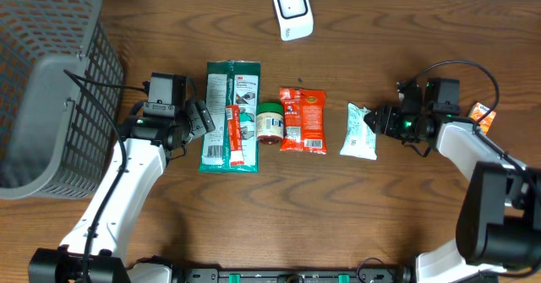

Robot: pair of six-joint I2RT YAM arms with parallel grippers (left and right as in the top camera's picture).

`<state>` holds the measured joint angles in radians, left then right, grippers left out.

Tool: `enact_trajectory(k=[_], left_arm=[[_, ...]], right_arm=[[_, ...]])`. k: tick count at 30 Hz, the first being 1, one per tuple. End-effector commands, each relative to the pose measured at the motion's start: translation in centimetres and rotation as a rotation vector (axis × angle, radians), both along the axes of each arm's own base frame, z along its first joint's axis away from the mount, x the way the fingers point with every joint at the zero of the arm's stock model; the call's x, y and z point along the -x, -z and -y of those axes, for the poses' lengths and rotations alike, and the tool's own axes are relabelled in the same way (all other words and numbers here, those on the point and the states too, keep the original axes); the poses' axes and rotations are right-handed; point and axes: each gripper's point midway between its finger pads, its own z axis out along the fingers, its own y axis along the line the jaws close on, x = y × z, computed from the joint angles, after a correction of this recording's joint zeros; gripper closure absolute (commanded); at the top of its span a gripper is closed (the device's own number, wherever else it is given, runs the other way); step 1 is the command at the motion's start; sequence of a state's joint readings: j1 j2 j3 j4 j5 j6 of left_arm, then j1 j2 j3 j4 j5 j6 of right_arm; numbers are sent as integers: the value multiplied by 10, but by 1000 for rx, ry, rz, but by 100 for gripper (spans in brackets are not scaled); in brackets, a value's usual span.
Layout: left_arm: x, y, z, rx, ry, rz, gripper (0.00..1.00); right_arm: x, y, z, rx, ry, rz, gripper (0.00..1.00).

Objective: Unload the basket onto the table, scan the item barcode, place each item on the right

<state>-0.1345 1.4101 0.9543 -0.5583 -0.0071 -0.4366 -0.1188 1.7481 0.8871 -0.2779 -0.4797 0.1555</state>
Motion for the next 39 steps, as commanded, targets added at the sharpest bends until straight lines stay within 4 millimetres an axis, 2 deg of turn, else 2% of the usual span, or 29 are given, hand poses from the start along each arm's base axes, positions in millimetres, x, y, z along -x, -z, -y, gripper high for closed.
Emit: enact_trajectory(k=[1,3,6,15,19,24,27,33,39], left_arm=[[-4,-8,-4,-19,-4,22,13],[-4,-8,-4,-19,-4,22,13],[-4,-8,-4,-19,-4,22,13],[-4,-8,-4,-19,-4,22,13],[-4,-8,-4,-19,-4,22,13],[-4,-8,-4,-19,-4,22,13],[-4,-8,-4,-19,-4,22,13],[-4,-8,-4,-19,-4,22,13],[-4,-8,-4,-19,-4,22,13]], right_arm=[[1,13,-4,-32,-3,-34,43],[0,17,-4,-34,-4,-38,53],[2,20,-6,-41,-8,-49,60],[5,21,-10,-59,-18,-57,68],[5,21,-10,-59,-18,-56,79],[5,21,-11,-60,-19,-58,75],[6,16,-20,-117,-45,-49,74],[10,18,-20,-114,-41,-70,77],[11,19,-21,-108,-44,-74,77]])
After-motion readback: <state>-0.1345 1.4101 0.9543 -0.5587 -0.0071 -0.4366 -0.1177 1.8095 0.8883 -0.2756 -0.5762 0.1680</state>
